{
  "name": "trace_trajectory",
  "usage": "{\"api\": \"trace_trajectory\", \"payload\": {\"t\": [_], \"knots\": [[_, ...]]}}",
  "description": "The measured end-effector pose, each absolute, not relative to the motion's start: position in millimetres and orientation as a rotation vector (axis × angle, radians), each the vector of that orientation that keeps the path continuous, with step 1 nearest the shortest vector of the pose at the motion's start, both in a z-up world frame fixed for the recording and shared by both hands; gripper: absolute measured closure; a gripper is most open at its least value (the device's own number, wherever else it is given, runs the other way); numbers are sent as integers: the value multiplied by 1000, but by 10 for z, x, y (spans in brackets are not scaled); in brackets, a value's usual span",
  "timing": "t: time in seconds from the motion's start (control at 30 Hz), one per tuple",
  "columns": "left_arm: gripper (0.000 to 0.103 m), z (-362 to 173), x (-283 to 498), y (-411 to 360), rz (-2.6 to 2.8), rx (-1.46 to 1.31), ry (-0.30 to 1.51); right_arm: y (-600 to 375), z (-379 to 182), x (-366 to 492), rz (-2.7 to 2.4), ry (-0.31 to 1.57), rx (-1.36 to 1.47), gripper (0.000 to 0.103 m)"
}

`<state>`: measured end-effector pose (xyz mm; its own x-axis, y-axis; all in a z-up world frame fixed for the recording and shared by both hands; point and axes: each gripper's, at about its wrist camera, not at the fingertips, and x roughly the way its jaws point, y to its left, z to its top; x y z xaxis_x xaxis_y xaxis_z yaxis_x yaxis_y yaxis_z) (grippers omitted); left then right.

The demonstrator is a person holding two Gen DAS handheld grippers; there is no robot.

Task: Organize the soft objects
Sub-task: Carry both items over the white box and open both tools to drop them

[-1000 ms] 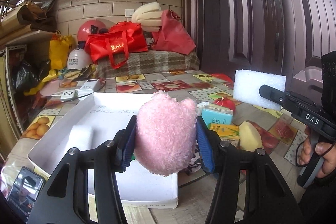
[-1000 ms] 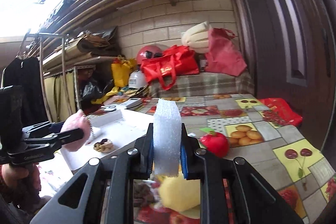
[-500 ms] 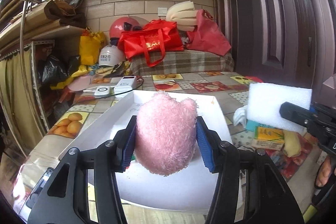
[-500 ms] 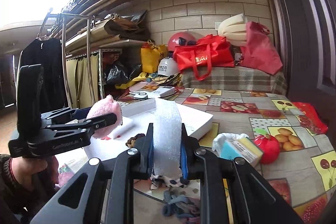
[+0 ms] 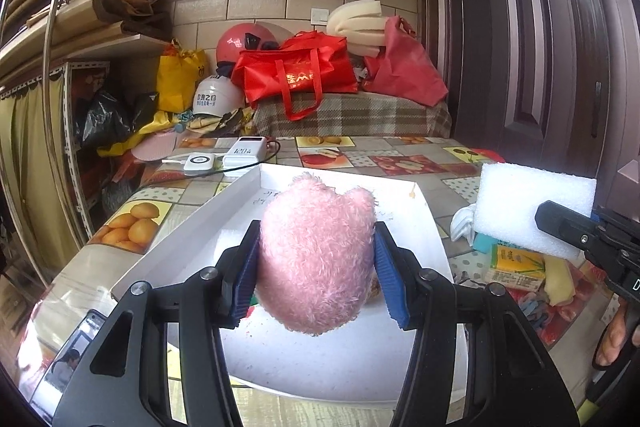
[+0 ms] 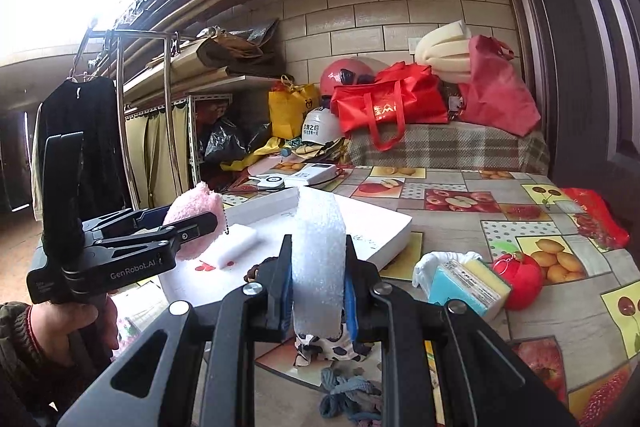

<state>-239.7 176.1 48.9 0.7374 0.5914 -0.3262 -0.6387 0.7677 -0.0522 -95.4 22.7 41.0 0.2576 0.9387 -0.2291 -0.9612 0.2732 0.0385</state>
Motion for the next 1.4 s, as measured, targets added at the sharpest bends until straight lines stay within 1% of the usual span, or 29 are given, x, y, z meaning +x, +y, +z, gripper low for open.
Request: {"api": "trace_trajectory", "payload": {"t": [0.27, 0.47, 0.77, 1.13, 1.4], "knots": [[50, 463, -2372, 1885, 713, -165, 315, 431, 384, -942, 1301, 248, -143, 84], [50, 461, -2448, 2092, 768, -179, 300, 655, 297, -784, 1273, 342, -134, 84], [50, 451, -2310, 2258, 786, -156, 330, 964, 297, -996, 1277, 271, -205, 84], [50, 420, -2194, 2383, 773, -186, 375, 1381, 264, -858, 1229, 352, -203, 84], [49, 407, -2122, 2398, 760, -183, 407, 1339, 283, -891, 1232, 332, -197, 84]]}}
